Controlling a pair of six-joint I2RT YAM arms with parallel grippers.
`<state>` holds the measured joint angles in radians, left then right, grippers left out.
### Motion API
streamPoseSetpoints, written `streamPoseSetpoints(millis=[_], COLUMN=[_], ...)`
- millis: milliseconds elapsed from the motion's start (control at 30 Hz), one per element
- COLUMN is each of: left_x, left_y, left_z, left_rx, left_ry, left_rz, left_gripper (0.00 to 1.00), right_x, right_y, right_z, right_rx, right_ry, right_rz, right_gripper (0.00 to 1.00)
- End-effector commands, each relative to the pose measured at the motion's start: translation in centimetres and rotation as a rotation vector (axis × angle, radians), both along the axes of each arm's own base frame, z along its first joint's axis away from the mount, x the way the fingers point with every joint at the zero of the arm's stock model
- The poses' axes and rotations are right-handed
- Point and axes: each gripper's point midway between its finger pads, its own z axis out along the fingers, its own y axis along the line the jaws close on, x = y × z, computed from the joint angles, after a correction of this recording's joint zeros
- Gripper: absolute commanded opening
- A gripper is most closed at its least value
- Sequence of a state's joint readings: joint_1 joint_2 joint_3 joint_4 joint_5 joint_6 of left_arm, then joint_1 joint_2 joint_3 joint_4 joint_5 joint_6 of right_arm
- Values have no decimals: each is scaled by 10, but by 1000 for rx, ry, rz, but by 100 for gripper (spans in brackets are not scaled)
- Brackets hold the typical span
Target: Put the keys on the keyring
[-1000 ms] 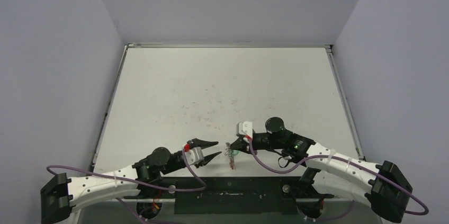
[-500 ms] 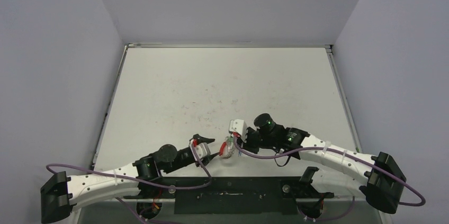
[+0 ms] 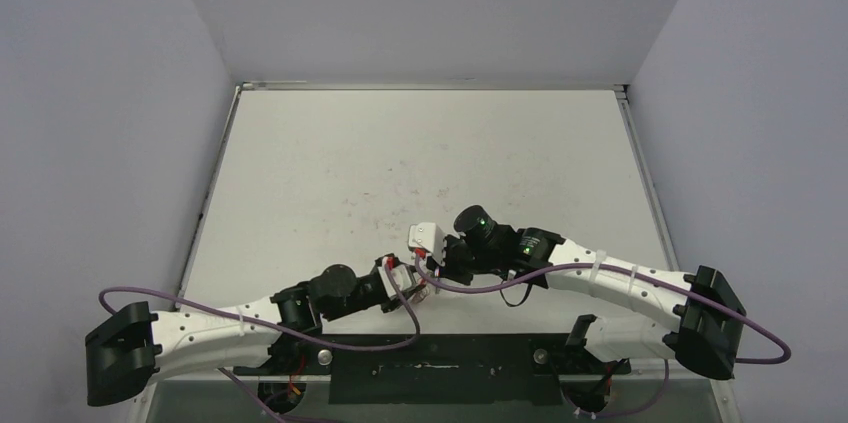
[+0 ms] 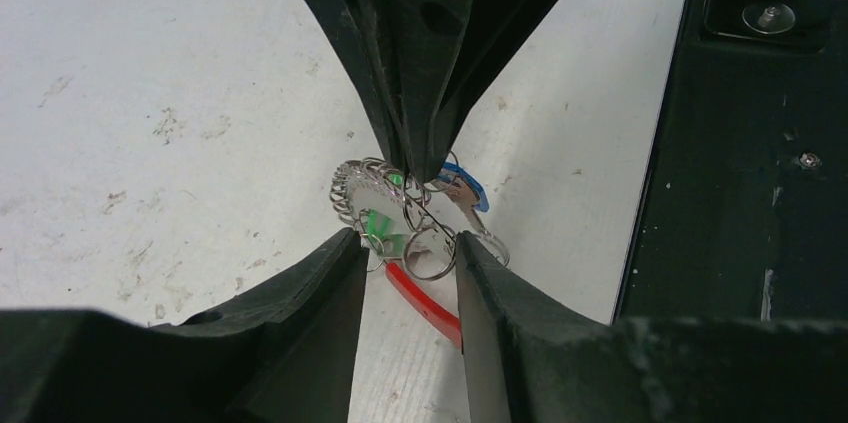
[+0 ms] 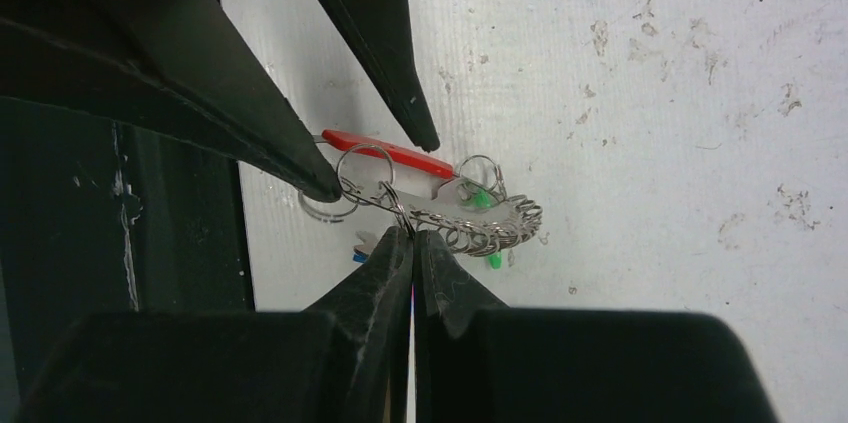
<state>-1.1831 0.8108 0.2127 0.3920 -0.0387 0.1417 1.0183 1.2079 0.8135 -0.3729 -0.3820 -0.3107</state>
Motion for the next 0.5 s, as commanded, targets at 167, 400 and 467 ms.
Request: streamPoseSetpoints(millis=[167, 400, 467], left_x=[4, 7, 6], left_y=[-20, -19, -21], left_z=[33, 30, 29], left_rx=[-110, -96, -89], left_ry=[-49, -54, -53], left_rz=[-23, -13, -17], left_gripper=[24, 17, 19], right_x=[-7, -8, -8], right_y=[16, 19, 19], right_z=[18, 20, 20], right_rx=[59, 72, 72], right_ry=[8, 8, 8], right_rz=[49, 59, 58], right_gripper=[0, 0, 0])
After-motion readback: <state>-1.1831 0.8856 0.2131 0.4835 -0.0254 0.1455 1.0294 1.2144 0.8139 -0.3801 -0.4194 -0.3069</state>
